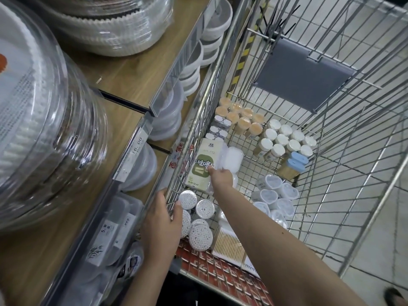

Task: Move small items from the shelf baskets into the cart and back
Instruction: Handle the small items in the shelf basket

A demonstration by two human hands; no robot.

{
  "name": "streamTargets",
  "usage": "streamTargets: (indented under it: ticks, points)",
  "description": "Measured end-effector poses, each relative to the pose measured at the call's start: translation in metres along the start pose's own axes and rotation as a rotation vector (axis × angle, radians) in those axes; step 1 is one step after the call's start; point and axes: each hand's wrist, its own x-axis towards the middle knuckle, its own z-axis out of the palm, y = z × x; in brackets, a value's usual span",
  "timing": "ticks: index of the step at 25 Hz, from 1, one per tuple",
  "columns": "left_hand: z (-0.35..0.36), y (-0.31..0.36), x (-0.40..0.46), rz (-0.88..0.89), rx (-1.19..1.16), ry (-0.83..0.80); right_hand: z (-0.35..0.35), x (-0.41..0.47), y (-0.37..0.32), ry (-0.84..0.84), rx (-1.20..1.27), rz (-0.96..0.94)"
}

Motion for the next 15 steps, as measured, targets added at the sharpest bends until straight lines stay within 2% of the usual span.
streamTargets:
  ticks: [7,15]
  points:
    - [-0.002,0.004,-0.002,-0.010,0.008,0.011,0.003,0.009,0.000,0.049,-0.186,-0.038]
    - [-0.003,0.008,-0.003,-0.015,0.025,0.020,-0.005,0.009,0.004,-0.006,-0.164,-0.052]
